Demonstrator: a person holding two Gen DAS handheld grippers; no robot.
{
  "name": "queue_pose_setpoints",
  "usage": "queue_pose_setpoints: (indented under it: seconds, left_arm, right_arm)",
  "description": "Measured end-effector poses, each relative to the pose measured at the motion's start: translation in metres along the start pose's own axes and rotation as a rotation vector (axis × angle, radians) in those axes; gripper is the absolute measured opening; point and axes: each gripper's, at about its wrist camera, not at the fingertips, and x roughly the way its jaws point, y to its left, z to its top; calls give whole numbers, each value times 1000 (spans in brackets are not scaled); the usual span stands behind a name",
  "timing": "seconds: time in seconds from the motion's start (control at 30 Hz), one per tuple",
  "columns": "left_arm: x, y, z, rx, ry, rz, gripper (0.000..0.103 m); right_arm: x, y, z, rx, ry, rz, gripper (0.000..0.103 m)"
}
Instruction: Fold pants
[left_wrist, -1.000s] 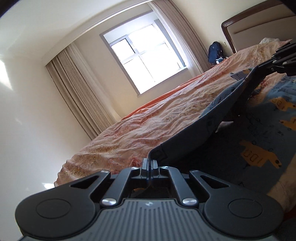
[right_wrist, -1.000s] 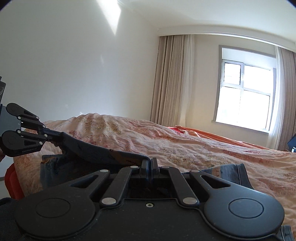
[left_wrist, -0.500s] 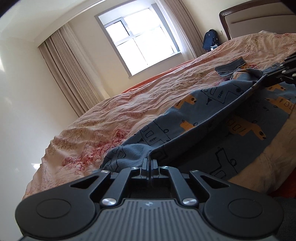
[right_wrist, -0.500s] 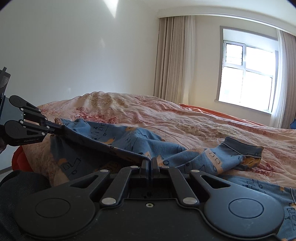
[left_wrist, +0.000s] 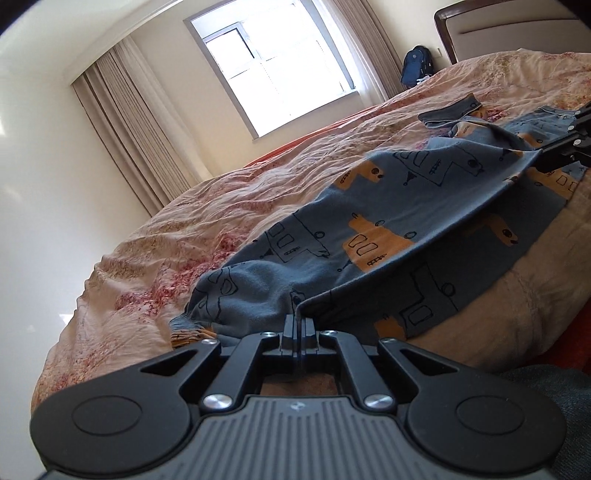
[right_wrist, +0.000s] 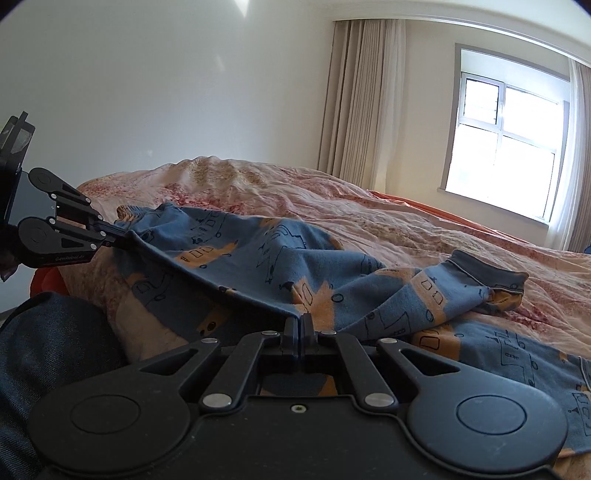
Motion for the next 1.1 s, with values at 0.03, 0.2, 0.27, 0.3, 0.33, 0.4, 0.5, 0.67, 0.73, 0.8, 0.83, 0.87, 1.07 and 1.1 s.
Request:
queue_pose_setpoints:
  seconds: [0.03,0.2,0.27,0.3,0.33,0.4,0.5,0.67,0.73,0.8,0.83,0.87,1.07,1.1]
  left_arm:
    - [-2,0,0,2,-2,2,0]
    - [-2,1,-9,-2,24,-6,0]
    - [0,-1,-11,-5,36,-10,0]
    - [2,-1,-12,-6,41,-11,0]
    - [3,-2,-12,-6,47,-12,0]
    - [6,-2,-13,-2,58,-17,0]
    - [8,-3,-13,-3,69,-21,1]
    - [2,2,-7,-72,73,-52,35]
    - [-4,3,-4,-121,62,-69,62]
    - [-11,1,2,-167,43,-91,75]
    - [-14,0,7,-186,24,-104,80]
    - [-17,-3,11,-203,3,-108,93]
    - [-19,-36,53,-250,-121,-255,102]
    - [-16,-44,59,-253,-136,-285,102]
  right_arm:
    - [-3,1,2,-21,4,8,0]
    - [-6,7,3,-98,76,46,0]
    - [-2,7,-4,-100,108,51,0]
    - [0,7,-7,-87,123,53,0]
    - [3,6,-10,-75,133,53,0]
    - [7,5,-12,-58,144,50,0]
    - [9,5,-14,-37,141,38,0]
    - [7,3,-14,-7,134,37,20]
    - [4,0,-14,16,126,34,35]
    - [-2,-5,-14,38,113,20,58]
    - [-7,-9,-14,55,100,12,64]
    - [-11,-13,-14,72,89,2,74]
    - [-37,-49,-19,167,56,-151,102]
    - [-42,-57,-20,191,49,-179,102]
